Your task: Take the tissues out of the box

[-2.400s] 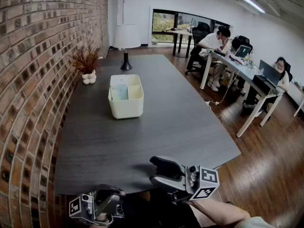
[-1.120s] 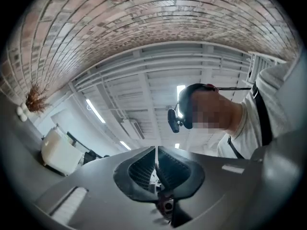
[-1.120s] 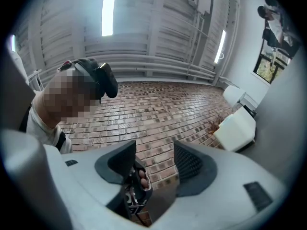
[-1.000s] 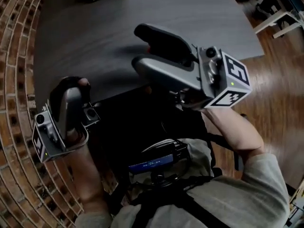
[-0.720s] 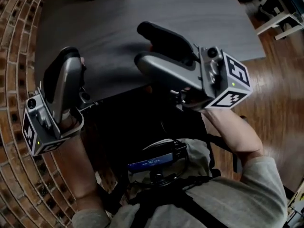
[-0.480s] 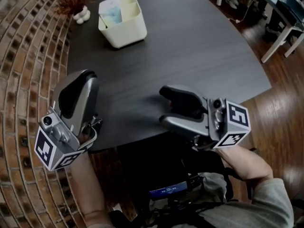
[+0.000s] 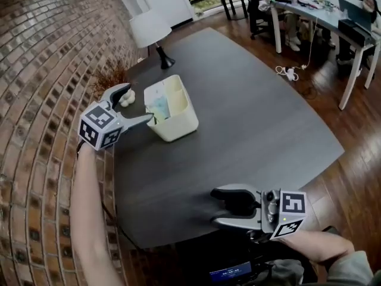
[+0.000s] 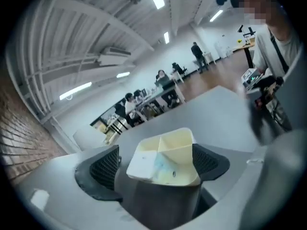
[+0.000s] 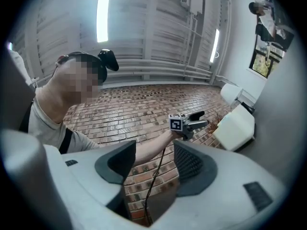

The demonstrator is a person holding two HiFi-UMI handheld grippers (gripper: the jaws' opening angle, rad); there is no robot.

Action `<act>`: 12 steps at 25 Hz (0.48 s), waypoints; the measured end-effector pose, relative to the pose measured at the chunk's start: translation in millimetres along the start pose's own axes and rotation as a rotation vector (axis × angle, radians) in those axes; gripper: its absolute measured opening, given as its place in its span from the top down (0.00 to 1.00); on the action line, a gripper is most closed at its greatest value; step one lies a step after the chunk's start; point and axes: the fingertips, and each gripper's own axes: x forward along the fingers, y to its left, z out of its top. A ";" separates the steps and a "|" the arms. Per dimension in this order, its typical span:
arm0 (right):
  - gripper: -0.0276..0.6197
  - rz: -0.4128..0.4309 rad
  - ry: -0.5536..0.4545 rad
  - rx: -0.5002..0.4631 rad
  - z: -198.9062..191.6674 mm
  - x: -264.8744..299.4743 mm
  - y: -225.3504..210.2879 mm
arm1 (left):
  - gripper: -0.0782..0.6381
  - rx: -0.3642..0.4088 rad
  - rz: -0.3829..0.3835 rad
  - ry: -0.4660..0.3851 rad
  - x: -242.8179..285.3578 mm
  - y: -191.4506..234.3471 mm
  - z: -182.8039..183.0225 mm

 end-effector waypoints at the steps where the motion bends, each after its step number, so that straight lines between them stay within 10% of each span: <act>1: 0.55 0.000 -0.001 0.002 0.0 0.1 0.2 | 0.24 0.020 -0.024 0.064 12.5 8.0 -11.5; 12: 0.55 0.011 -0.039 0.034 6.7 0.7 -0.8 | 0.07 0.078 -0.319 0.478 107.1 22.9 -87.7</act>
